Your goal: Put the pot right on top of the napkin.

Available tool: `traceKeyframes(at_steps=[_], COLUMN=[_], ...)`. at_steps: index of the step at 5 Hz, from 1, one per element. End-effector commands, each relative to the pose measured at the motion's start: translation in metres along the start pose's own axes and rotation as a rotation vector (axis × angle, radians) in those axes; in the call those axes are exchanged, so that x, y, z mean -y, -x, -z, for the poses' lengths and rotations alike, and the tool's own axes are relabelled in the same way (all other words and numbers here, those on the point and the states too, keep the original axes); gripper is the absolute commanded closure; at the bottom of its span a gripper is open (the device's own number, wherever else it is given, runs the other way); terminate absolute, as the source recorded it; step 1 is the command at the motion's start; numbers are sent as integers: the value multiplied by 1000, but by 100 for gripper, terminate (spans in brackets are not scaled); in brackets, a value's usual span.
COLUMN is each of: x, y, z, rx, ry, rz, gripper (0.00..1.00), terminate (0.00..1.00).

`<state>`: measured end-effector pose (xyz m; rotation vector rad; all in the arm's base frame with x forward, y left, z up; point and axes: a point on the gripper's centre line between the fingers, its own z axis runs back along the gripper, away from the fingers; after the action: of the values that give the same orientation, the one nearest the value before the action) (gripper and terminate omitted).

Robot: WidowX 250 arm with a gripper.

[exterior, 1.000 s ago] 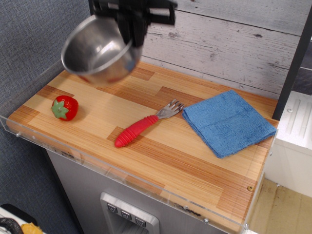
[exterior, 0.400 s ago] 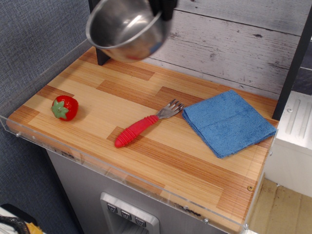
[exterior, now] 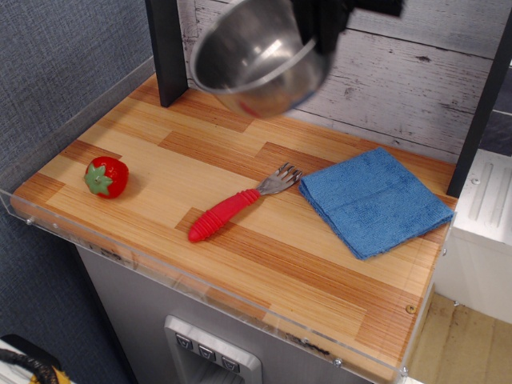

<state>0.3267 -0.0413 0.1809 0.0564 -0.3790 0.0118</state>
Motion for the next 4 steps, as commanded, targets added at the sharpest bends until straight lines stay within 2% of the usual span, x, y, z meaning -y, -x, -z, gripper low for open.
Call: traceKeyframes(at_steps=[1,2,4], x=[53,66,68], y=[23,29,40], z=[10,24,61], rx=[-38,-51,-91], ry=[42,64,47], rz=[160,197,199], gripper=[100,100,100], terminate=[0,0,0])
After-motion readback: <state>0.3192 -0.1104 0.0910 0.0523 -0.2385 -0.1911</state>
